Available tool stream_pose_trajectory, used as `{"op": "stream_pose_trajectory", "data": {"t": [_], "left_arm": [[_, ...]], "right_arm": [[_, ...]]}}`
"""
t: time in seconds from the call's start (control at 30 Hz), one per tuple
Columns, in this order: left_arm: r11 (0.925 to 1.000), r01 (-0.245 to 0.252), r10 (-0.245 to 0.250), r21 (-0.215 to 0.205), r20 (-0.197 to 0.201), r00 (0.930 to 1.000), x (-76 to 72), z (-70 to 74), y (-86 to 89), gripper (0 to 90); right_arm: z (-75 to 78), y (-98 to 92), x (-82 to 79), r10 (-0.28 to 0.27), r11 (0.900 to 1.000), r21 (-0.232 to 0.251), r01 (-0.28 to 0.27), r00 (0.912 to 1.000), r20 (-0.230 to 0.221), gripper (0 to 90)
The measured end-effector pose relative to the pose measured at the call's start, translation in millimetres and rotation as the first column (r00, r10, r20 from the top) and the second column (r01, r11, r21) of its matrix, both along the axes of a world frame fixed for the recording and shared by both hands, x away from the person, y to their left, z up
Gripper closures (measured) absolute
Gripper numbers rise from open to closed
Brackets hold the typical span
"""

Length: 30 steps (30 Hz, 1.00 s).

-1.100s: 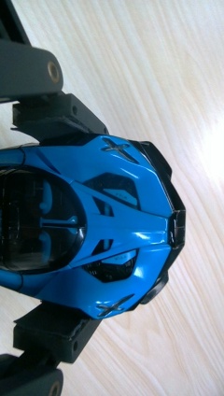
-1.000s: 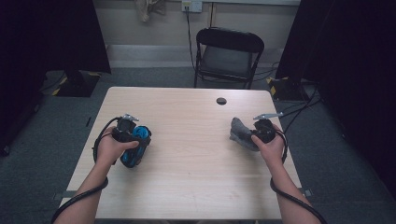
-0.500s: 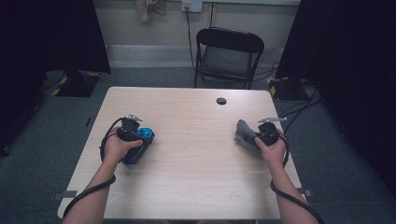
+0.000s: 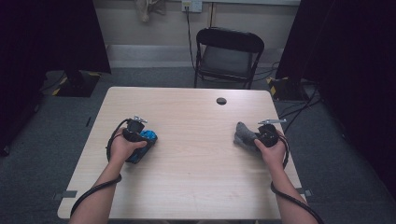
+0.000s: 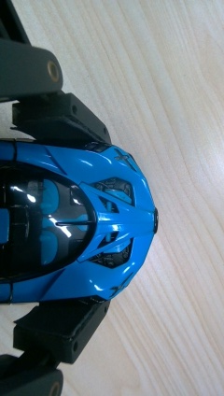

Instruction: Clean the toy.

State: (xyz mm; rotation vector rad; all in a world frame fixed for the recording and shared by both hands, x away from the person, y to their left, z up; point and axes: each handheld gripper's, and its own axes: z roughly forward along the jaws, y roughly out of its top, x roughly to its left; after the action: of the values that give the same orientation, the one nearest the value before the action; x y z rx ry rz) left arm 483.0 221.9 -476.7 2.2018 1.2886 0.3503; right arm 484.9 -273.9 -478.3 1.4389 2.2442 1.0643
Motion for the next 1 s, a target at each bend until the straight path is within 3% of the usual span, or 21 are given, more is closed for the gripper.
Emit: {"op": "stream_pose_trajectory", "data": {"t": [0.2,0.47,0.6,0.83,1.0], "left_arm": [[0.9997,0.002,-0.002,0.024,-0.005,1.0,1.0,-5.8,-2.9,24.0],[0.9999,0.004,-0.004,0.015,-0.003,1.0,1.0,-6.1,-2.5,23.5],[0.9994,-0.028,0.027,-0.021,-0.011,0.9996,0.5,-3.8,-0.7,23.2],[0.9992,-0.02,0.02,-0.034,0.017,0.9997,-1.7,7.5,0.2,21.3],[0.9976,-0.013,0.015,-0.069,0.033,0.9994,-7.5,19.1,1.9,20.5]], "right_arm": [[3.3,2.5,0.5,0.004,1.0,-0.008,-0.004,1.0,0.0,26.4],[7.7,2.3,-0.2,0.022,0.999,-0.03,-0.022,0.9997,-0.005,23.1],[10.4,1.1,-1.1,0.025,0.999,-0.032,-0.025,0.9997,-0.006,21.9],[14.8,1.6,-2.1,0.024,0.999,-0.022,-0.024,0.9997,0.0,18.4],[23.5,5.6,-5.4,0.052,0.999,0.006,-0.053,0.9984,0.02,15.3]]}}
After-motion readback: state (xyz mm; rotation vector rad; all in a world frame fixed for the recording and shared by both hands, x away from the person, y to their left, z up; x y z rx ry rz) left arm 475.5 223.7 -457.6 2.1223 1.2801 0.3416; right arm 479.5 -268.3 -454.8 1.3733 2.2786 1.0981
